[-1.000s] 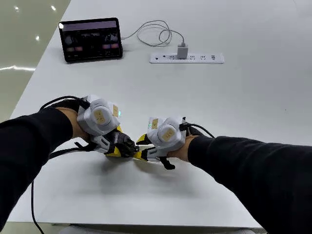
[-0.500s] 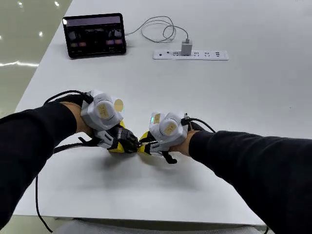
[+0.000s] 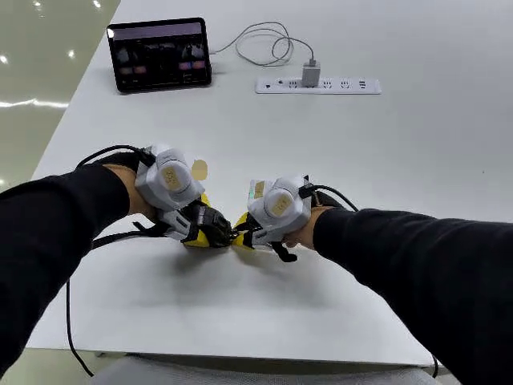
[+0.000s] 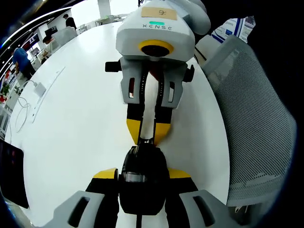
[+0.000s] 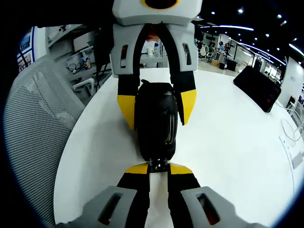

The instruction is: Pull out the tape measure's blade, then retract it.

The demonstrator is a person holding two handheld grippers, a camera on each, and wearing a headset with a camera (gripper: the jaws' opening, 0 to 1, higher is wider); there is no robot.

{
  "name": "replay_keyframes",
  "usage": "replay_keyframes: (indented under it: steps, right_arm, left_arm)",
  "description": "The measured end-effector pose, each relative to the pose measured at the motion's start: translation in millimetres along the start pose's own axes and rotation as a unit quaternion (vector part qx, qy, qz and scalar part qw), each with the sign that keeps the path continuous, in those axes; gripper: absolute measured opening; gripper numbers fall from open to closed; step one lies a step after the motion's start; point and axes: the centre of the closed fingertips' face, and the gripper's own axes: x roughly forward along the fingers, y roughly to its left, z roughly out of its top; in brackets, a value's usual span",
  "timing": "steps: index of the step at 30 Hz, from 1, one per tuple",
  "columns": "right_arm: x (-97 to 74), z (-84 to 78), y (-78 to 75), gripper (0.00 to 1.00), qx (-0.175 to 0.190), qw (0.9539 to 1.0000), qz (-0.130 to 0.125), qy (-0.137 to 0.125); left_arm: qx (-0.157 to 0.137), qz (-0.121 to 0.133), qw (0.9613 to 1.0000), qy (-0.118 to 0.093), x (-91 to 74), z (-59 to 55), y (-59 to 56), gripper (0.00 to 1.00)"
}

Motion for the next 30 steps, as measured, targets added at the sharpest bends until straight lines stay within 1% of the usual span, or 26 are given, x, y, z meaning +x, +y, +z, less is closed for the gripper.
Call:
replay_keyframes:
  steps: [5, 12, 14, 16, 19, 25, 30]
  right_arm:
    - [-1.0, -0.2, 2.8, 0.07, 0.002, 1.0, 0.001, -0.003]
    - [-7.8, -8.9, 0.9, 0.08, -0.002, 0.9999, 0.01, 0.002]
    - [-8.5, -10.0, 0.9, 0.08, 0.002, 0.9999, 0.011, 0.0]
    - [-8.4, -9.9, 1.2, 0.08, -0.003, 0.9999, 0.011, 0.001]
    - [-8.9, -10.8, 1.2, 0.08, 0.004, 0.9999, 0.014, 0.0]
    - [-13.9, -15.5, 1.5, 0.08, 0.007, 0.9999, 0.013, 0.0]
    - [-13.2, -13.9, 1.5, 0.09, 0.016, 0.9998, 0.011, -0.001]
  left_arm:
    - [0.001, 0.0, 1.0, 0.0, 1.0, 0.3, -0.9, 0.33]
    - [-0.005, 0.002, 1.0, -0.005, 1.8, 0.3, 0.2, 0.33]
    - [-0.006, 0.002, 1.0, -0.006, 2.1, 0.2, 0.7, 0.33]
    - [-0.007, 0.004, 0.9999, -0.007, 2.3, 0.0, 1.0, 0.33]
    - [-0.008, 0.004, 0.9999, -0.007, 2.2, 0.0, 0.8, 0.33]
    - [-0.008, 0.003, 0.9999, -0.006, 2.6, 0.3, 0.6, 0.33]
    - [-0.013, 0.006, 0.9999, -0.009, 2.6, 0.9, 0.4, 0.34]
